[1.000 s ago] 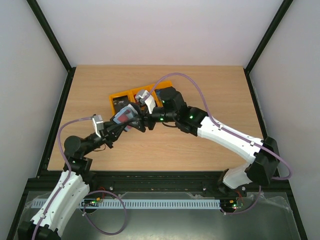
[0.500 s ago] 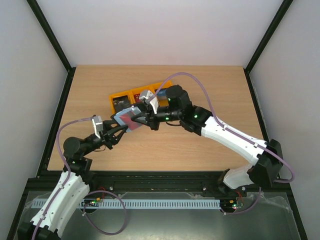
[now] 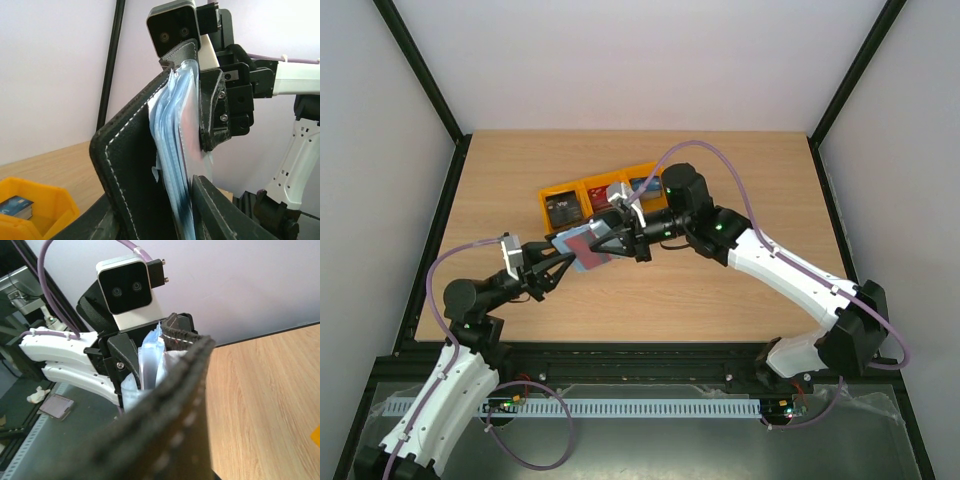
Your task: Take the credit cards out of the card holder
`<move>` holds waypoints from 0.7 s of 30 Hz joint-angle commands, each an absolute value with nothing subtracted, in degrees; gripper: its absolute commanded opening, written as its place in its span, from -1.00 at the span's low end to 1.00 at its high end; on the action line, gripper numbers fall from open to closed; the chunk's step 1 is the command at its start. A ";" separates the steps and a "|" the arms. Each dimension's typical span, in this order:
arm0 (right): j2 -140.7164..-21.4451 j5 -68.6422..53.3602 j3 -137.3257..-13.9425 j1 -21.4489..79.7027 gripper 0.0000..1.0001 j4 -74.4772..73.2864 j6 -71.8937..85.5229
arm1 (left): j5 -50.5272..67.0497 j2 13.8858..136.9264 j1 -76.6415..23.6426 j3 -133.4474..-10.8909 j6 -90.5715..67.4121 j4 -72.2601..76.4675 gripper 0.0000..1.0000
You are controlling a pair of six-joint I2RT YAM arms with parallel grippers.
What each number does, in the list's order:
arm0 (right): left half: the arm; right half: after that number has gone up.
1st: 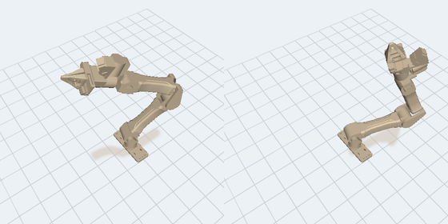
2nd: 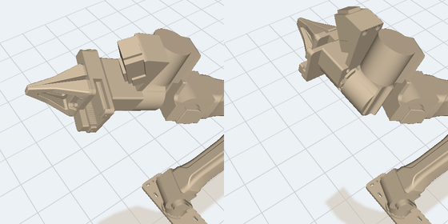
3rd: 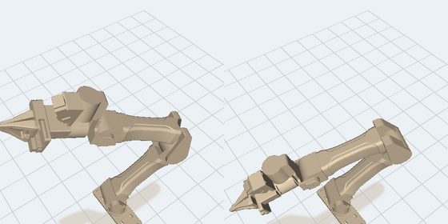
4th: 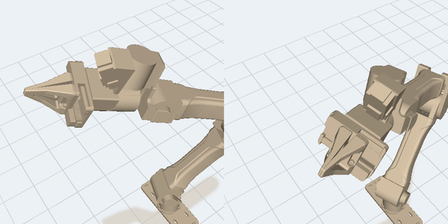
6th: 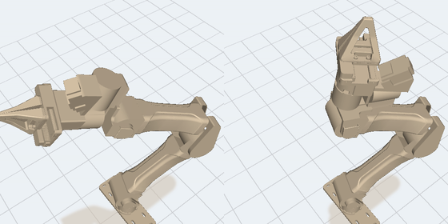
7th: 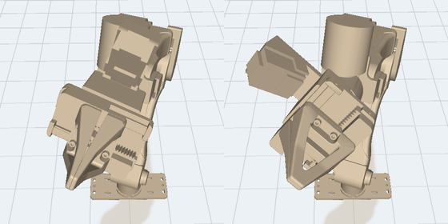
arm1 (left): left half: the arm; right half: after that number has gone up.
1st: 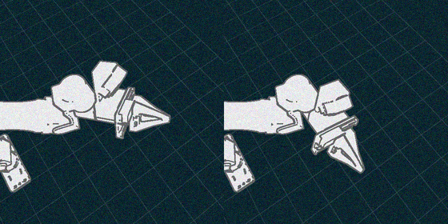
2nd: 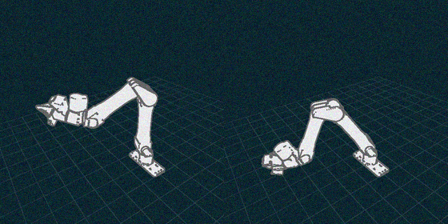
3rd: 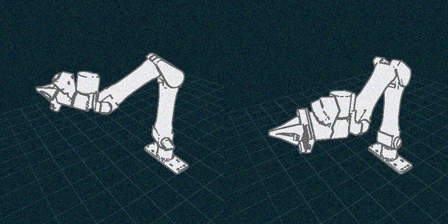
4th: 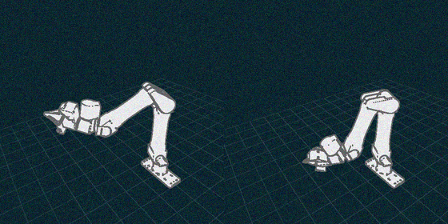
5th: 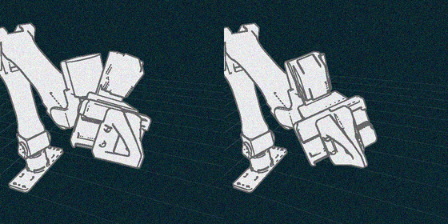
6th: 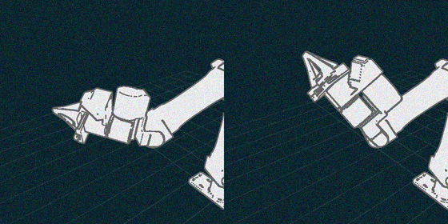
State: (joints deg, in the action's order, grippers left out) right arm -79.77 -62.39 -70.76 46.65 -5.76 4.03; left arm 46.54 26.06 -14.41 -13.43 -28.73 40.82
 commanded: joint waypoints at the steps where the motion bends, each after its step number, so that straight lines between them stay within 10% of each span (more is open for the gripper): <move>1: -79.56 -70.49 -73.60 46.85 -0.97 -8.14 2.04 | 46.43 25.71 -14.32 -13.88 -28.89 43.25 -0.30; 21: -76.99 -68.12 -75.92 46.85 -0.97 -16.09 -3.76 | 52.69 25.80 -15.30 -14.07 -22.86 41.47 0.27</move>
State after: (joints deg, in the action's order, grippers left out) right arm -79.77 -66.50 -73.56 46.50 -14.74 -1.87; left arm 50.43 26.13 -15.27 -13.43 -26.89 41.52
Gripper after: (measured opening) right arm 0.071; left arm 0.601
